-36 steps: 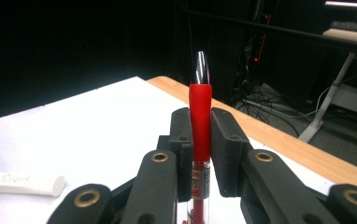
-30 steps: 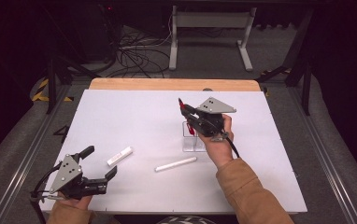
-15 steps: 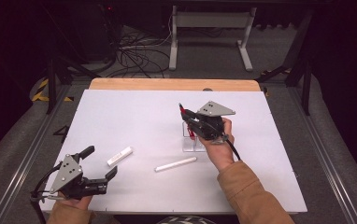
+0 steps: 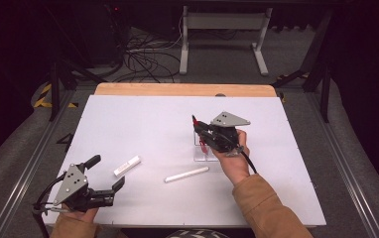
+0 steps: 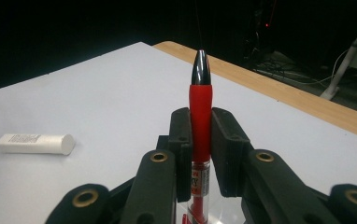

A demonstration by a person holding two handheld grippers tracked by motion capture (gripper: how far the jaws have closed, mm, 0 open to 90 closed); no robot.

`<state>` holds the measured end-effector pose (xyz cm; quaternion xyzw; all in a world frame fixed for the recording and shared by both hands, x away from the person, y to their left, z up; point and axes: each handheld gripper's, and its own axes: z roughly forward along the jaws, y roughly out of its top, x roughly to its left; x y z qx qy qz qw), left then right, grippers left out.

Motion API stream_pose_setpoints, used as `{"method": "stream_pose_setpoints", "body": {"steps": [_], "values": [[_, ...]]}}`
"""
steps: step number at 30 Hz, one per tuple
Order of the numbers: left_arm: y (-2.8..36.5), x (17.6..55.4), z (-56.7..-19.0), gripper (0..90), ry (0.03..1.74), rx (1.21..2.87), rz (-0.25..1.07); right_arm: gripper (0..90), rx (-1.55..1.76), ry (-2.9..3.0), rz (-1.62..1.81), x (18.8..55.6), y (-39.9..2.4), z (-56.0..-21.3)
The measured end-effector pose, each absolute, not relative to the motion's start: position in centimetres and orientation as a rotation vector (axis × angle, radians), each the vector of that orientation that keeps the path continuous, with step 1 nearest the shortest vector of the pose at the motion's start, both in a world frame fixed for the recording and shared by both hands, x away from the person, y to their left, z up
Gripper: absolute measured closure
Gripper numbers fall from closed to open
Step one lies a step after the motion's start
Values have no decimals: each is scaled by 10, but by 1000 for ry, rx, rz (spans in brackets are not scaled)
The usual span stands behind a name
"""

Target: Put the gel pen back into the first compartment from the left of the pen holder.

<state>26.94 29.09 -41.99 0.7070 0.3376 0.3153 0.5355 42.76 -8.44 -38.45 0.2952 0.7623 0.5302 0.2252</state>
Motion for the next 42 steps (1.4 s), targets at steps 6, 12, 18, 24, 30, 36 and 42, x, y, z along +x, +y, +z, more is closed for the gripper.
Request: {"method": "stream_pose_setpoints", "body": {"steps": [6, 12, 18, 24, 30, 36, 42], "values": [[291, 270, -420, 26, 803, 1687, 752, 793, 848, 2112, 1458, 427, -88, -391], [291, 270, -420, 26, 803, 1689, 753, 793, 878, 2128, 1445, 426, -90, -395], [291, 269, -420, 26, 803, 1688, 754, 687, 888, 2139, 1437, 427, -91, -396], [291, 269, -420, 26, 803, 1686, 754, 565, 901, 2133, 1459, 425, -95, -392], [291, 270, -420, 26, 804, 1687, 754, 444, 879, 2137, 1462, 418, -97, -385], [291, 270, -420, 26, 807, 1684, 757, 275, 864, 2164, 1504, 408, -99, -374], [291, 270, -420, 26, 806, 1687, 756, 140, 852, 2176, 1553, 401, -98, -365]]}}
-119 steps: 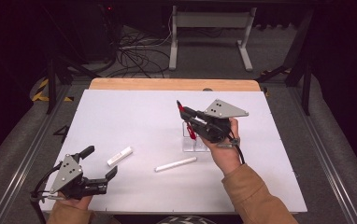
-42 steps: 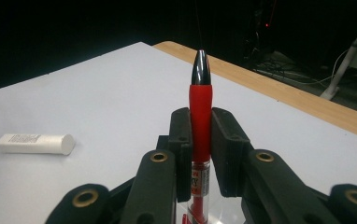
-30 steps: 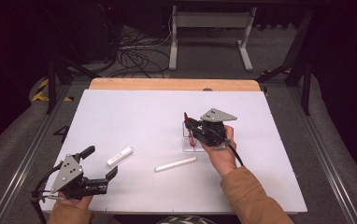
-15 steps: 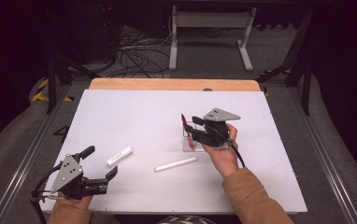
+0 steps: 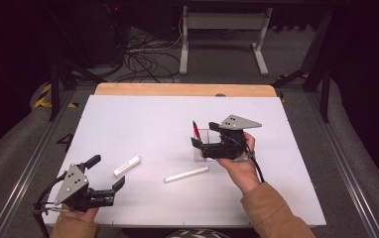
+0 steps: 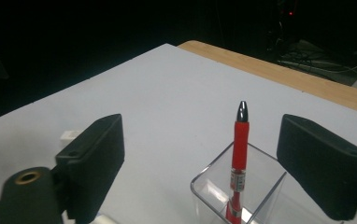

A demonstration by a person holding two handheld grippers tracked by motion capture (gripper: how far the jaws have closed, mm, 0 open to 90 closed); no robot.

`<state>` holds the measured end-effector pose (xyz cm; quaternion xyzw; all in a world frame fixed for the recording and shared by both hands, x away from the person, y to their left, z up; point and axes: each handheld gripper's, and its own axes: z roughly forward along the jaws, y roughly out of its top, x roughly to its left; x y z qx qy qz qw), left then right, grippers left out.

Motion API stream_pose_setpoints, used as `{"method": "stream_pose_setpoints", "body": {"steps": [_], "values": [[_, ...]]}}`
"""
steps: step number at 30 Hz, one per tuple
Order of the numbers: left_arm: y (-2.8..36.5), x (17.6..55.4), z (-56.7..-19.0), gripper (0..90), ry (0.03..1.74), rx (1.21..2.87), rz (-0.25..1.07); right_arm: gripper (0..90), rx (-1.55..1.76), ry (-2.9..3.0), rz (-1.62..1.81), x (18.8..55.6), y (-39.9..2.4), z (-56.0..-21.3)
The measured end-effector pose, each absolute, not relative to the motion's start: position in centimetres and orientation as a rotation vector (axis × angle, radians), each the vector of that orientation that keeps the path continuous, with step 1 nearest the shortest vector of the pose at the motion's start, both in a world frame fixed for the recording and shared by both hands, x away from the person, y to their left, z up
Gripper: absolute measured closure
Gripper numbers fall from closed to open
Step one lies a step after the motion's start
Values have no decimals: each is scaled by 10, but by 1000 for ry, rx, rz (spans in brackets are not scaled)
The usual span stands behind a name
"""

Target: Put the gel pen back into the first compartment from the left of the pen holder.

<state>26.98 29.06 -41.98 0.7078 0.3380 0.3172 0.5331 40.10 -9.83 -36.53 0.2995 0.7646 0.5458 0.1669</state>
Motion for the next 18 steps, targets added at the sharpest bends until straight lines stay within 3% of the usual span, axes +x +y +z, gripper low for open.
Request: {"method": "stream_pose_setpoints", "body": {"steps": [9, 18], "values": [[291, 270, -420, 26, 809, 1683, 754, 19, 837, 2191, 1580, 397, -100, -360], [291, 270, -420, 26, 805, 1685, 756, 22, 831, 2201, 1568, 388, -92, -356]]}}
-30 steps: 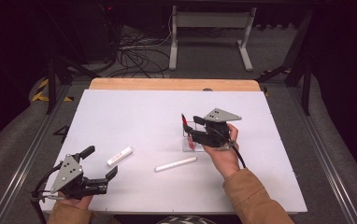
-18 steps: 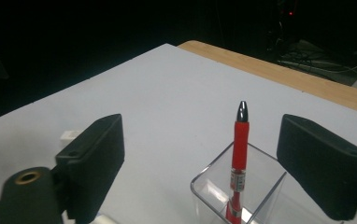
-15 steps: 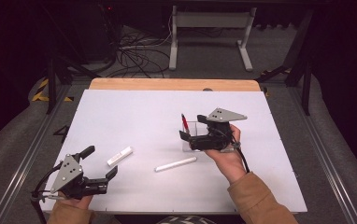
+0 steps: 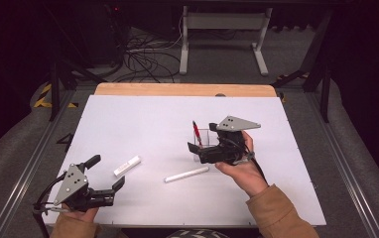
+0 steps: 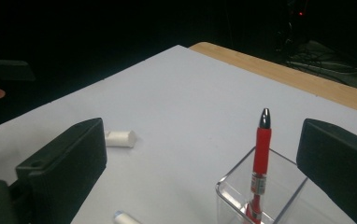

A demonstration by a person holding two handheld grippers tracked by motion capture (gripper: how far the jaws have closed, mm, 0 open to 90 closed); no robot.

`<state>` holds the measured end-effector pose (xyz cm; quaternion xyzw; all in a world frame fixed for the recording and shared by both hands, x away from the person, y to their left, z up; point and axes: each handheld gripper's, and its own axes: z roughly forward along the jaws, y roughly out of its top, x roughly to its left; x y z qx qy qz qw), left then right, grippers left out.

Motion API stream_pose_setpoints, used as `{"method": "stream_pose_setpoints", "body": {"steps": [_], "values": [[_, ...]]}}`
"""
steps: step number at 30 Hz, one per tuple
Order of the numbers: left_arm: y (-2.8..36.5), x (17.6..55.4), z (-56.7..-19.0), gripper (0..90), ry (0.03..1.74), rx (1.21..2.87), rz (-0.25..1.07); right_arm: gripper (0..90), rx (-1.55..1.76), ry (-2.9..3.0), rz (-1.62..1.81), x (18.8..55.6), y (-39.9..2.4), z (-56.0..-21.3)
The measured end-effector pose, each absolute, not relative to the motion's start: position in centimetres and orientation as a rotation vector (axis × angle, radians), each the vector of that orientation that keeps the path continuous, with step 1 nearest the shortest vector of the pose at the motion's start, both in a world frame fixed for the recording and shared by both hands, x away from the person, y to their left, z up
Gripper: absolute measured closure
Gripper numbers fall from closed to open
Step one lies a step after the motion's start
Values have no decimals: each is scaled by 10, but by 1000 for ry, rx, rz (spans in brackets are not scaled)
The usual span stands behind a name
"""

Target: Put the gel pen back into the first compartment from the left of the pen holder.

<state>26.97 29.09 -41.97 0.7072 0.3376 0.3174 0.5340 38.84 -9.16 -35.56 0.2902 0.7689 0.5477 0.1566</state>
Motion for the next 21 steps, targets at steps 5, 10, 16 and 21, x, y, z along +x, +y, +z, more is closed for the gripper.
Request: {"method": "stream_pose_setpoints", "body": {"steps": [5, 10, 16, 21], "values": [[291, 270, -420, 26, 802, 1687, 758, 31, 787, 2227, 1551, 384, -92, -352], [291, 270, -420, 26, 804, 1688, 758, 109, 727, 2266, 1529, 382, -94, -349], [291, 270, -419, 26, 804, 1688, 758, 209, 698, 2279, 1522, 379, -96, -345], [290, 270, -420, 27, 804, 1691, 755, 290, 657, 2305, 1459, 377, -97, -343]]}}
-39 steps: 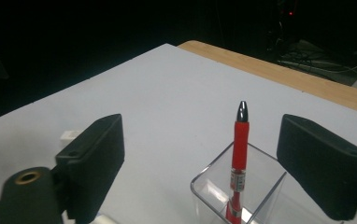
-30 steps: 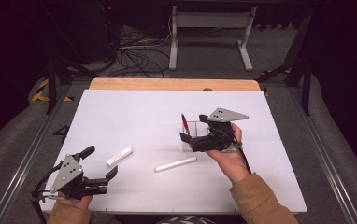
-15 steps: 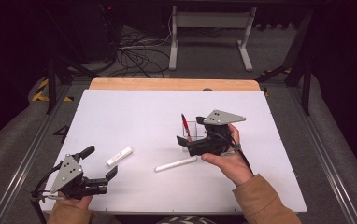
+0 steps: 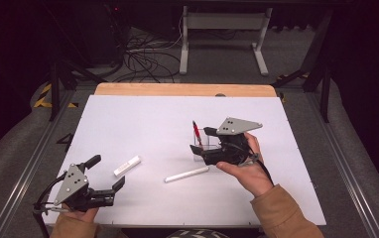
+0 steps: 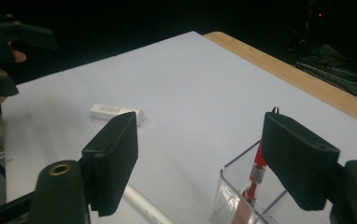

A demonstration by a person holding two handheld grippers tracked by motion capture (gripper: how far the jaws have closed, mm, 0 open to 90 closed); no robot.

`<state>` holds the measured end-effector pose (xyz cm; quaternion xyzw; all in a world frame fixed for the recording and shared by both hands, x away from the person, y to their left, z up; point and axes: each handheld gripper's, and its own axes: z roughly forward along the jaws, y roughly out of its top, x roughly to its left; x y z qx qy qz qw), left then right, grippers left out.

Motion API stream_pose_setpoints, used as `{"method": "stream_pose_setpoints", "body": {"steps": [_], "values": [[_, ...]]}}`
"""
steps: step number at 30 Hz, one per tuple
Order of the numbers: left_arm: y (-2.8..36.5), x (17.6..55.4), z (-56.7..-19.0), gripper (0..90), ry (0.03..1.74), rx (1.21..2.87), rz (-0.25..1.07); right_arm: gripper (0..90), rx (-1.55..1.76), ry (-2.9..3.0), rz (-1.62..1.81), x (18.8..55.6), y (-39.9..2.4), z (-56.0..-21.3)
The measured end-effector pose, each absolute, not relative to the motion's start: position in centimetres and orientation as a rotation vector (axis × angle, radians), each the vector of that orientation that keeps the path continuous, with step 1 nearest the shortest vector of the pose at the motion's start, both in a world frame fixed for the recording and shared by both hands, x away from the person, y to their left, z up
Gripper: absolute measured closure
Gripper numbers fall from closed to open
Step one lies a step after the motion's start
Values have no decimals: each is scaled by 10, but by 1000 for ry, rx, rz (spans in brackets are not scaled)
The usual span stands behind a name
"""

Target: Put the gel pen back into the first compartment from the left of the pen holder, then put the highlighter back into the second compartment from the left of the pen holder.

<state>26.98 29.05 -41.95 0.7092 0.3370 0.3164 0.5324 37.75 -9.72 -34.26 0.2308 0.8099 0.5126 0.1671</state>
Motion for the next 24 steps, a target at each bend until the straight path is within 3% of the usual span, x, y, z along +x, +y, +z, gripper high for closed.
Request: {"method": "stream_pose_setpoints", "body": {"steps": [10, 24], "values": [[286, 271, -415, 24, 780, 1690, 692, 283, 606, 2279, 1522, 370, -108, -338], [265, 281, -402, 23, 730, 1748, 618, 234, 700, 2069, 1597, 353, -163, -354]]}}
